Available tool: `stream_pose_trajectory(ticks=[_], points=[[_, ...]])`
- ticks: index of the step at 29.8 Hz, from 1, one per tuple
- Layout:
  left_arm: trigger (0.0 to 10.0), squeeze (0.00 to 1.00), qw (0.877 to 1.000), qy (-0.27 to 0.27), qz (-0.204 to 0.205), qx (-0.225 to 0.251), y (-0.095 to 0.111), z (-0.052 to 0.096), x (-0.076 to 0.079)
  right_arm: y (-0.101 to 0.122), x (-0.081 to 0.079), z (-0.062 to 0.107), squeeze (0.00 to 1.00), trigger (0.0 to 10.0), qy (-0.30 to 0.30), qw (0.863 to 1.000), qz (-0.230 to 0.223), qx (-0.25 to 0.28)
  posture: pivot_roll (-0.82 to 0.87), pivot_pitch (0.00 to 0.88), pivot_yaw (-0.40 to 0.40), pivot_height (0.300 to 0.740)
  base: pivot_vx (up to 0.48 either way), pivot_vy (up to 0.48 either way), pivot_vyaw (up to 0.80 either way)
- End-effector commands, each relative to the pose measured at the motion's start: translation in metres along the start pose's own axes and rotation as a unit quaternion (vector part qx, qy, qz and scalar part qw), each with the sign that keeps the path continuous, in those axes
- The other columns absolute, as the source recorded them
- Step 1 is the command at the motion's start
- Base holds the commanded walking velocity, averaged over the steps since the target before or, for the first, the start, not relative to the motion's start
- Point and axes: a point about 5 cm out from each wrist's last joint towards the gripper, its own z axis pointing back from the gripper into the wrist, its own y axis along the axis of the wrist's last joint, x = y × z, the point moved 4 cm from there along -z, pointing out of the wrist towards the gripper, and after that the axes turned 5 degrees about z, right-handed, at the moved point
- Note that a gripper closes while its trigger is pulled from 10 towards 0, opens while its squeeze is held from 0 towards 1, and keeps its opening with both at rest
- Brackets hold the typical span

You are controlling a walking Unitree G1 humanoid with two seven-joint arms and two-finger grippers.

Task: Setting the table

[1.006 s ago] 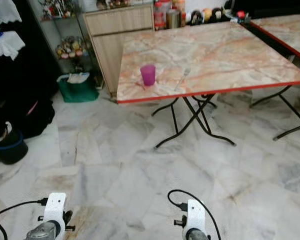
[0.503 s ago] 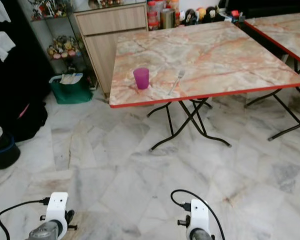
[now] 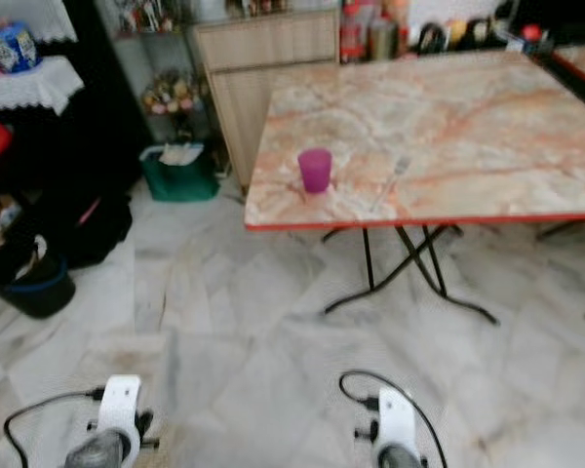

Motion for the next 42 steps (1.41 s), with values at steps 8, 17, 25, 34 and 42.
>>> stream_pose_trajectory(ticks=[8, 17, 25, 34, 42], points=[[10.0, 0.0, 1.0, 0.015, -0.004, -0.005, -0.002, 0.001, -0.012, -0.001, -0.011, 0.0, 0.0, 10.0, 0.004, 1.0, -0.014, -0.005, -0.04, 0.0, 0.097, 0.728, 0.352, 0.0, -0.19], [10.0, 0.0, 1.0, 0.013, -0.005, -0.008, -0.004, 0.002, -0.011, 0.001, -0.007, 0.0, 0.0, 10.0, 0.003, 1.0, -0.001, 0.002, -0.05, 0.0, 0.093, 0.728, 0.352, 0.0, -0.22], [10.0, 0.0, 1.0, 0.009, 0.004, -0.01, -0.007, 0.001, -0.002, 0.001, -0.003, 0.0, 0.0, 10.0, 0.01, 1.0, 0.03, 0.002, -0.06, 0.0, 0.033, 0.728, 0.351, 0.0, 0.0], [10.0, 0.0, 1.0, 0.004, 0.014, -0.018, -0.016, 0.003, 0.006, -0.002, 0.002, 0.001, 0.0, 10.0, 0.013, 0.999, 0.05, 0.0, -0.07, 0.0, 0.016, 0.728, 0.35, 0.0, 0.0], [10.0, 0.0, 1.0, 0.006, 0.003, -0.02, -0.016, 0.003, 0.003, -0.006, -0.005, 0.003, 0.0, 10.0, 0.024, 0.998, 0.052, 0.008, -0.08, 0.0, 0.039, 0.728, 0.303, 0.0, 0.0]])
